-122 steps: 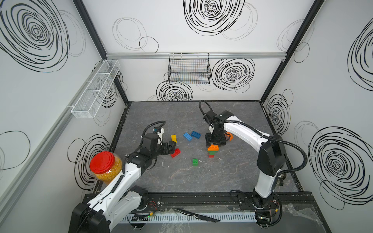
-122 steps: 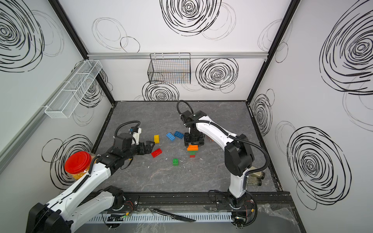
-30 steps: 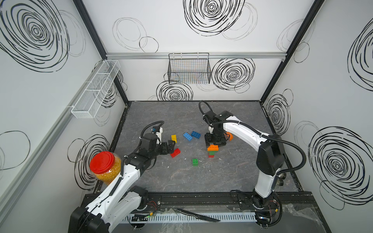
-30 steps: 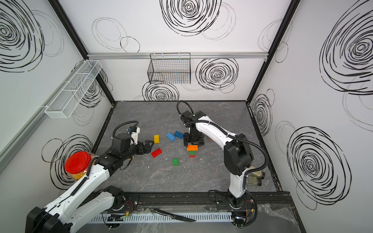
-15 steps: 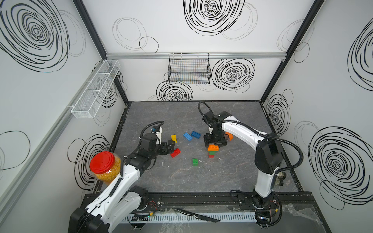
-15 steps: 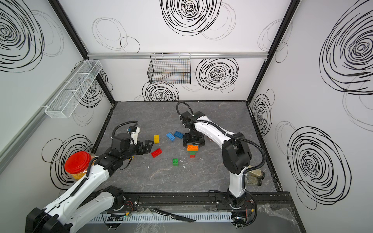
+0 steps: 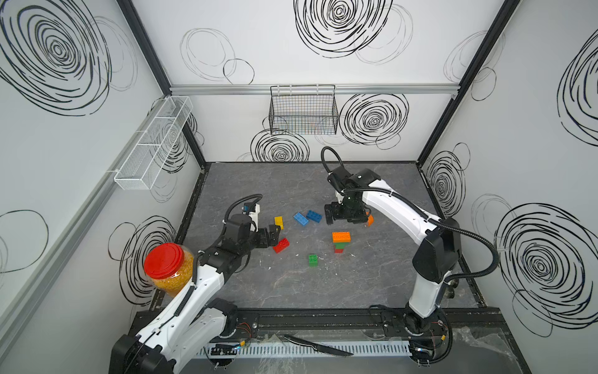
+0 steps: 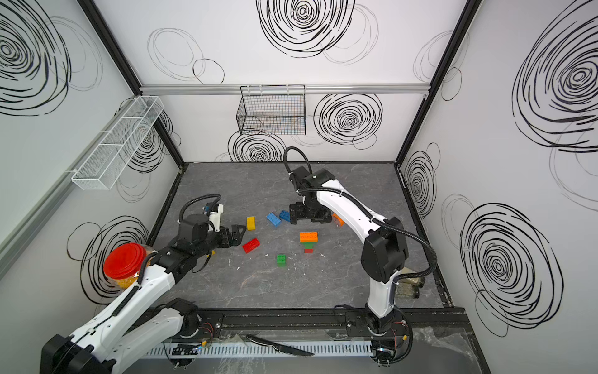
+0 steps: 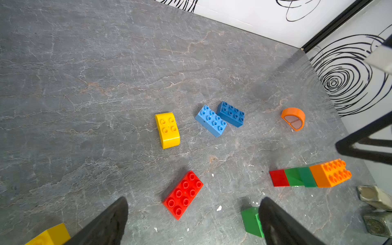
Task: Assemble an ice cream with lego
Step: Assemble the lego brick with the lego brick, then pick up the lego brick from the center of the board.
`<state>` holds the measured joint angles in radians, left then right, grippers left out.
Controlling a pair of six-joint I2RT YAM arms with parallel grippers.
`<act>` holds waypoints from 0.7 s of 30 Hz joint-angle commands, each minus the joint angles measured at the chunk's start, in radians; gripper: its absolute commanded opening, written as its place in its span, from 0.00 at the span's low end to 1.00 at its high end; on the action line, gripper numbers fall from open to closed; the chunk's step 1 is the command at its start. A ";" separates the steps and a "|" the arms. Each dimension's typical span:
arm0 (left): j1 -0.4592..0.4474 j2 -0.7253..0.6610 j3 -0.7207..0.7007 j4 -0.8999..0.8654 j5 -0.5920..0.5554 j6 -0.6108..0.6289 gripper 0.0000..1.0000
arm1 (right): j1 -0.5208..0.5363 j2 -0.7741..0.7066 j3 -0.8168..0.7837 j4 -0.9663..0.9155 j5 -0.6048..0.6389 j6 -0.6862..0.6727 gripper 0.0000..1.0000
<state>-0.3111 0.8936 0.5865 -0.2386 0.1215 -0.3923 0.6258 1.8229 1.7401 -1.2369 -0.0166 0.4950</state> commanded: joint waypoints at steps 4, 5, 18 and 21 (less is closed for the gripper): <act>0.010 0.006 0.012 0.014 -0.006 0.008 0.99 | -0.186 -0.037 -0.052 0.022 0.089 -0.093 1.00; 0.011 0.008 0.012 0.015 -0.006 0.007 0.99 | -0.221 -0.031 -0.065 0.049 0.093 -0.103 1.00; 0.009 0.015 0.011 0.012 -0.019 0.009 0.99 | -0.429 0.137 -0.145 0.353 -0.072 -0.175 1.00; 0.007 0.009 0.010 0.011 -0.021 0.007 0.99 | -0.427 0.178 -0.145 0.377 -0.088 -0.185 1.00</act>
<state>-0.3111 0.9047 0.5865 -0.2382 0.1112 -0.3923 0.1955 1.9766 1.6070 -0.9134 -0.0624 0.3370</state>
